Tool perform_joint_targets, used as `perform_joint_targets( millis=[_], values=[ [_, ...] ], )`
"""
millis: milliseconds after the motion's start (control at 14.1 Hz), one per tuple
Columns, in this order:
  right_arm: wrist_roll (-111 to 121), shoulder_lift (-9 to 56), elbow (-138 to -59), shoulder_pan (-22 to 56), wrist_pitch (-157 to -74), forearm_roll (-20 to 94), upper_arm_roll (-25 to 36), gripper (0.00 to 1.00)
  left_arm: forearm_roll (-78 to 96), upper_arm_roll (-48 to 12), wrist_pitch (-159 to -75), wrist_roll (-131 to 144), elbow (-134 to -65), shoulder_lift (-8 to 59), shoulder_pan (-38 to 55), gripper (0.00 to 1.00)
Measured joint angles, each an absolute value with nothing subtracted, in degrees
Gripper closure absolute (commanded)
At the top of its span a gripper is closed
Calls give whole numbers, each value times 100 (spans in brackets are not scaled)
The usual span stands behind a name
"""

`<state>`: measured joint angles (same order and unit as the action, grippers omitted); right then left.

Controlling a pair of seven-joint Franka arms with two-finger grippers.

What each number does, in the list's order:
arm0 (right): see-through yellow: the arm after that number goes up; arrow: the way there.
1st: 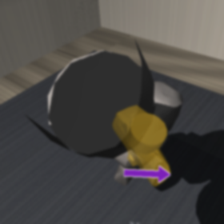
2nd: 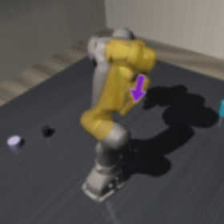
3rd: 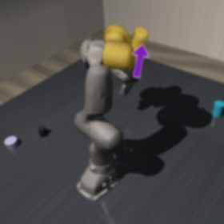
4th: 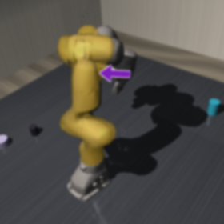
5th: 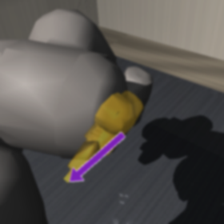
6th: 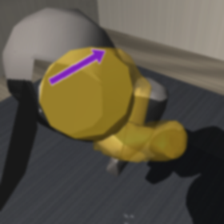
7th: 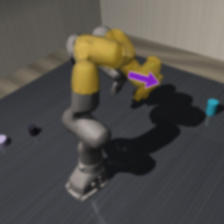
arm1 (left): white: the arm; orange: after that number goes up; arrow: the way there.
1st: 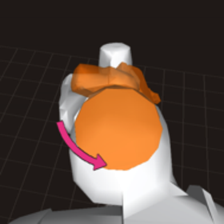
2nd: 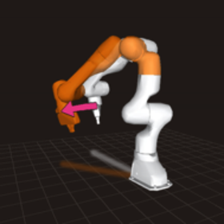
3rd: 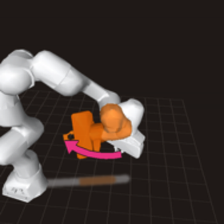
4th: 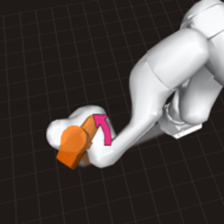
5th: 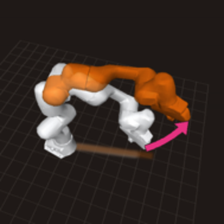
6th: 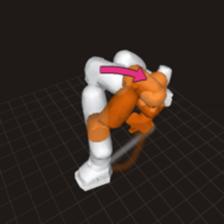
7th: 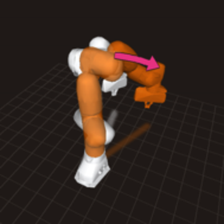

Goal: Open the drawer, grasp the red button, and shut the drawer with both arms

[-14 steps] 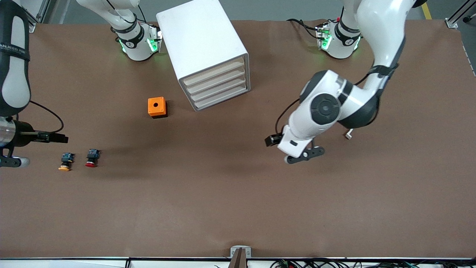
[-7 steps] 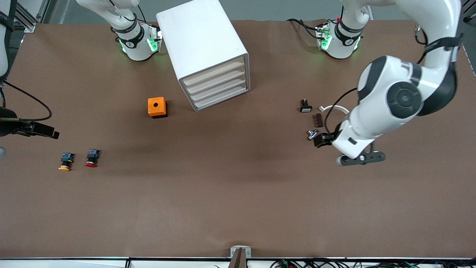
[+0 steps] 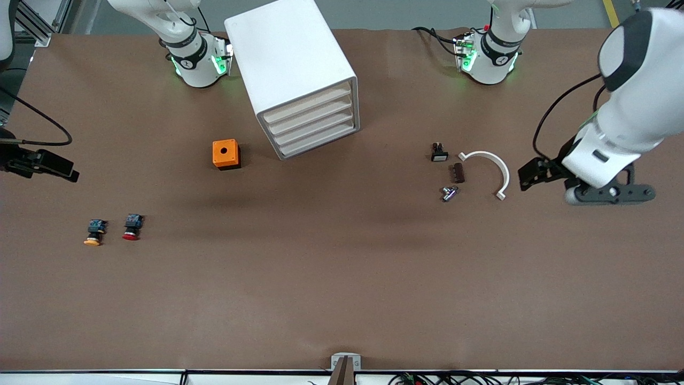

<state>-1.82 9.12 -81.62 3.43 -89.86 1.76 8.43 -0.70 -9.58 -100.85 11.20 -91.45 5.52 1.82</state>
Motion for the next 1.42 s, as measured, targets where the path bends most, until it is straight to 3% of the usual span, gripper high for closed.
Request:
perform_joint_targets(
  millis=[567,1417],
  values=[
    [-182,912,-8066,340,-8991,161,858,0,-70,-249,-9974,881,-9404,-182,459,0],
    [-182,912,-8060,340,-8970,153,856,0,-70,-186,-9898,848,-9134,-179,379,0]
  ],
)
